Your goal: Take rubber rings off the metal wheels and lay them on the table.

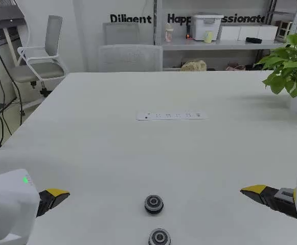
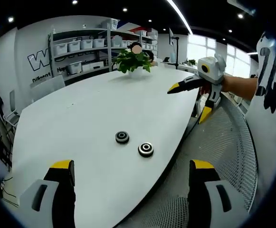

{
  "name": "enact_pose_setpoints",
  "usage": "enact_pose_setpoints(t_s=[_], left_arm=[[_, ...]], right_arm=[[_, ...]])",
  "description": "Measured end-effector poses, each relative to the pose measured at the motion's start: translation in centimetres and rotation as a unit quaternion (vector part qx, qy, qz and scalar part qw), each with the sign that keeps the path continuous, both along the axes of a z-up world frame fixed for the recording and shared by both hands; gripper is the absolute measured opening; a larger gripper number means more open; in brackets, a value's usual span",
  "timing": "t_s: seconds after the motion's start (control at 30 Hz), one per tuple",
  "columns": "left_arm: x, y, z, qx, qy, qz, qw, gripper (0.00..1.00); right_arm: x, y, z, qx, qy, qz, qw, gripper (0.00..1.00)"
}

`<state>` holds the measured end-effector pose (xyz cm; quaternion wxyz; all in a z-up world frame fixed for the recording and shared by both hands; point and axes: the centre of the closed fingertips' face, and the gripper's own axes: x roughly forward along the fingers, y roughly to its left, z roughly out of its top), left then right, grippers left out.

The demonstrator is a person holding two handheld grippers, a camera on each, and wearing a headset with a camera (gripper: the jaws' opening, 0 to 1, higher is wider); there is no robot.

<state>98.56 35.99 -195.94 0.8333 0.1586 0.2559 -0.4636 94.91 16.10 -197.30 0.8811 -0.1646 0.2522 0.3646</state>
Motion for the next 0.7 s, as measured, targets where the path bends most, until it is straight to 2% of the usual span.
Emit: enact_pose_setpoints(t_s=[0.7], left_arm=[[0.26, -0.30, -0.23, 0.000, 0.004, -0.003, 1.0000, 0.95]], right_arm=[[0.23, -0.39, -0.21, -0.004, 0.003, -0.004, 1.0000, 0.91]])
